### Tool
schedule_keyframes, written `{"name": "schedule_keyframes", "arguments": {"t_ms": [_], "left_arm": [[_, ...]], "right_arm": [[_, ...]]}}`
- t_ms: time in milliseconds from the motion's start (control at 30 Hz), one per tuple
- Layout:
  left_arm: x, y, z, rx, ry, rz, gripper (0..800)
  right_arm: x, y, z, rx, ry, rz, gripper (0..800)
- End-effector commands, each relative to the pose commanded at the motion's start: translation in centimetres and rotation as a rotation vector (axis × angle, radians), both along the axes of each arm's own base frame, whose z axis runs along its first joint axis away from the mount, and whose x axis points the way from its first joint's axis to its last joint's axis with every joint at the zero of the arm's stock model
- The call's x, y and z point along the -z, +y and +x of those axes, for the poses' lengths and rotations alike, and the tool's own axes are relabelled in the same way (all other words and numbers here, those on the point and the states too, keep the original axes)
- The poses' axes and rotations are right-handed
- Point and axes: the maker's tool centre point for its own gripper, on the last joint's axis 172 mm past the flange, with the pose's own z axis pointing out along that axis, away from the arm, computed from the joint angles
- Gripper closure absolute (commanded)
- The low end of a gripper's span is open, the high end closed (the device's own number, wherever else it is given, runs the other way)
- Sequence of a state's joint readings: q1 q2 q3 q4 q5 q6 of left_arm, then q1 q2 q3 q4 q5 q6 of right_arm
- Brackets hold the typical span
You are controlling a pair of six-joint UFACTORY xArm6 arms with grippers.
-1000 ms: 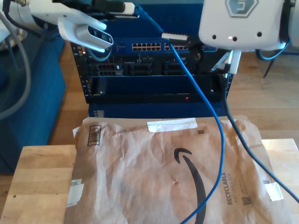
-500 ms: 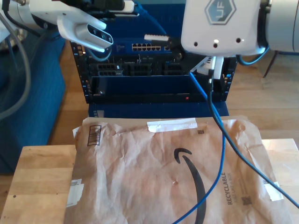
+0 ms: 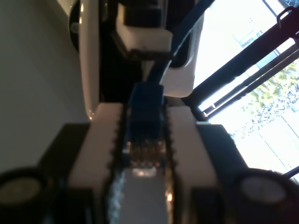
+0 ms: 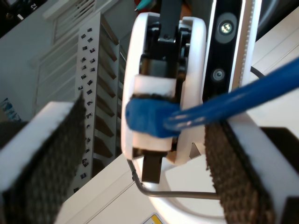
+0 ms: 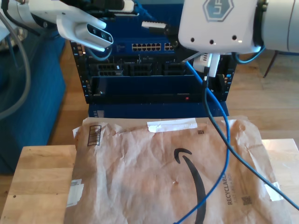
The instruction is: Grab the cable and plug it in
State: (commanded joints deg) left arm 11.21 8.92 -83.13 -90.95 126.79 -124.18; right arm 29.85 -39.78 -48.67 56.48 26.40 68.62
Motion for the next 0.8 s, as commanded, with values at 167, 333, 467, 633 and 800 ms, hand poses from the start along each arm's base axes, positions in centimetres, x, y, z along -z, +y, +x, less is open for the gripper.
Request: {"name": "schedule_keyframes", "arguments": {"t_ms": [167, 333, 467, 633, 800], "left_arm": [[0.01, -0.01, 0.04, -0.001, 0.000, 0.000, 786], [-0.03, -0.07, 0.01, 0.000, -0.001, 0.001, 783], [-0.04, -0.06, -0.03, 0.002, -0.002, 0.000, 784], [-0.05, -0.05, -0.07, 0.003, -0.002, 0.000, 783], [-0.05, -0.11, -0.10, 0.005, -0.002, 0.000, 783]], "right_arm": [[0.04, 0.24, -0.11, -0.005, 0.001, 0.001, 479], [0.00, 0.26, -0.12, -0.005, 0.006, 0.009, 531], [0.00, 0.26, -0.12, -0.004, 0.007, 0.010, 579], [-0.10, 0.26, -0.13, -0.004, 0.008, 0.013, 614], [-0.16, 0.30, -0.14, -0.003, 0.015, 0.025, 656]]}}
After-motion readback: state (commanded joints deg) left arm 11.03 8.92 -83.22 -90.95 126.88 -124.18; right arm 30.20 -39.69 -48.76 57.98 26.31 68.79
